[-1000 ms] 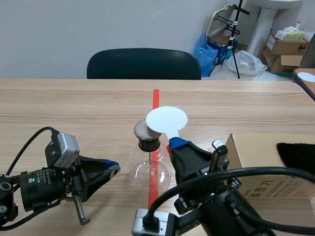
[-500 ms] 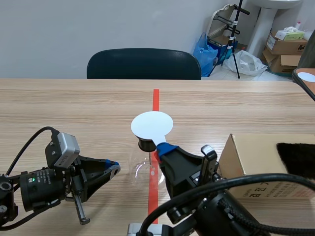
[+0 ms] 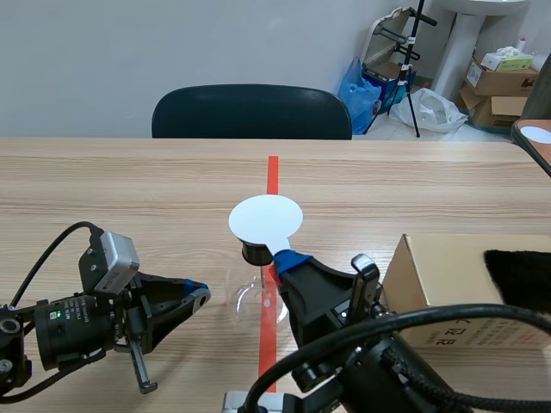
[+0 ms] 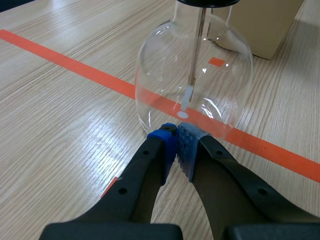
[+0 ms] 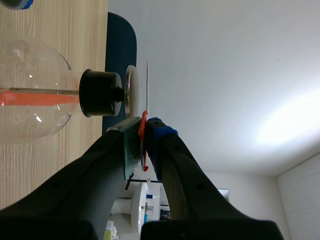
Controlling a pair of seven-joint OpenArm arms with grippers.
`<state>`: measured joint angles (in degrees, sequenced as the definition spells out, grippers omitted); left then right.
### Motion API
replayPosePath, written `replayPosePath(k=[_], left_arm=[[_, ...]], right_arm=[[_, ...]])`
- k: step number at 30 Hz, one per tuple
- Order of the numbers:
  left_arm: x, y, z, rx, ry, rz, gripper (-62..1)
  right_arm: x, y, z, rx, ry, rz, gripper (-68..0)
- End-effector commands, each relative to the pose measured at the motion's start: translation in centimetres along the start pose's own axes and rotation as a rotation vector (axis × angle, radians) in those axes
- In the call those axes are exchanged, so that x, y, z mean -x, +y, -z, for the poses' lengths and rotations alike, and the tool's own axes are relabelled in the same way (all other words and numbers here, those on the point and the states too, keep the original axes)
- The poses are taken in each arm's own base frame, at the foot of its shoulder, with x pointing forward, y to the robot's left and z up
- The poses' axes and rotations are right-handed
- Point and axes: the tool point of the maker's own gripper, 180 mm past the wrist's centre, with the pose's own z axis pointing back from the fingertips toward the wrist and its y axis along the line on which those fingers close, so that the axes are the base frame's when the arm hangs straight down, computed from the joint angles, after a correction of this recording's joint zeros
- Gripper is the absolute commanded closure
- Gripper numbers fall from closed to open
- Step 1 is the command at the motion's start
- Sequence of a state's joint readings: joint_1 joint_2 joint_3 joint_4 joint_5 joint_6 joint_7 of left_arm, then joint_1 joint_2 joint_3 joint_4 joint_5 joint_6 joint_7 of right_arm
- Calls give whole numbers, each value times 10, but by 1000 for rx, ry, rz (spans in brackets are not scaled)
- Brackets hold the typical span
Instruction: Do the electroscope experiment
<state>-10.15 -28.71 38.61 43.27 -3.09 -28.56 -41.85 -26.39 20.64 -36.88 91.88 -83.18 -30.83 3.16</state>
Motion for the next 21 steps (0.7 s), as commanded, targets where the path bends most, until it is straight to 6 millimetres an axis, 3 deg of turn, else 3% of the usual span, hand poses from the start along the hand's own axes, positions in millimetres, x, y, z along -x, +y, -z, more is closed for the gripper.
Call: replayPosePath(k=[1,11,21], left_arm=[[-11,-2,5,3,-44,-5,-30],[-11,-2,5,3,-44,-5,-30],[-11,-2,5,3,-44,-5,-30]], right_arm=[[3,-9,3,32,2,-14,-11],[7,-9,3,32,23,-13,-11],[41,-9,-1,33,211,-11,-11]])
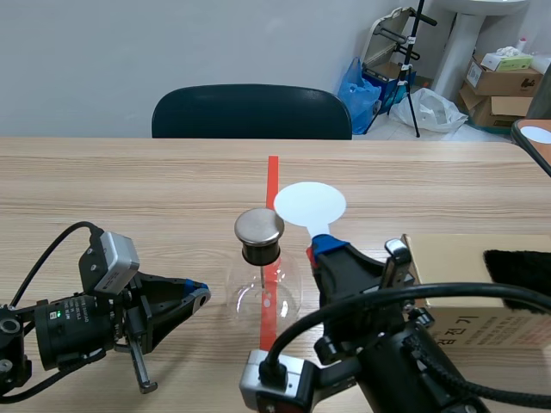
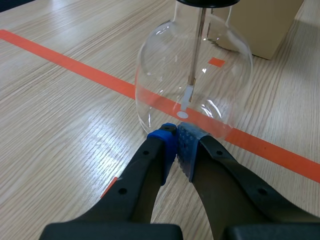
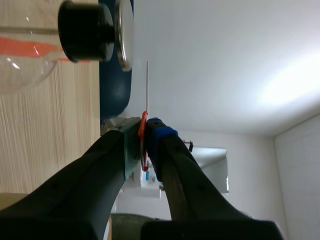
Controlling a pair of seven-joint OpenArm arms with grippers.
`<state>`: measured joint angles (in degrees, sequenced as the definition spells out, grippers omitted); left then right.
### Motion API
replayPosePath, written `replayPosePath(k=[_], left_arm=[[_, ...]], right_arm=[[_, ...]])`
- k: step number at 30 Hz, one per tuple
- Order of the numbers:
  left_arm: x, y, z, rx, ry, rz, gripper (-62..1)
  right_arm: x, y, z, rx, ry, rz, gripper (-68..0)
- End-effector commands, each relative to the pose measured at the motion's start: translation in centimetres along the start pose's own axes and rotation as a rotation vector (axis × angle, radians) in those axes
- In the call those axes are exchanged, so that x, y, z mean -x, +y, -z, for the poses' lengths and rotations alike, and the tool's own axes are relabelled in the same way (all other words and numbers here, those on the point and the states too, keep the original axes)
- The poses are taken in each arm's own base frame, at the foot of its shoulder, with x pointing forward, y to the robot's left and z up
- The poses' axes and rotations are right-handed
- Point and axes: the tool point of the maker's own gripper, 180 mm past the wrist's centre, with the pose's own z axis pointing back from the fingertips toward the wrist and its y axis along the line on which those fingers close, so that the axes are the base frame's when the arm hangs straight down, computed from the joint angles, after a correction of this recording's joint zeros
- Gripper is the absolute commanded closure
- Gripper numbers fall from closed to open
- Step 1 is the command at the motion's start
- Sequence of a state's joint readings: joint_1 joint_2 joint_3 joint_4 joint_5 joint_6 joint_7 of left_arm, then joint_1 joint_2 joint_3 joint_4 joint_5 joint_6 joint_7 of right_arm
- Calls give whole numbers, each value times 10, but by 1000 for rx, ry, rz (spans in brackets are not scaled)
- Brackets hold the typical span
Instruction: Do the electroscope experiment
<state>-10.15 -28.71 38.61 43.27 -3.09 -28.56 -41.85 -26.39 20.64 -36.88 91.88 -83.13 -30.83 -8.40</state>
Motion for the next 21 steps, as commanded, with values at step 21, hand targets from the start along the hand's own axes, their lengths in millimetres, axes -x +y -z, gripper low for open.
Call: replayPosePath(k=[21], left_arm=[[-11,-2,5,3,-44,-5,-30]], right_arm=[[68,-9,-9,35,372,-1,-11]])
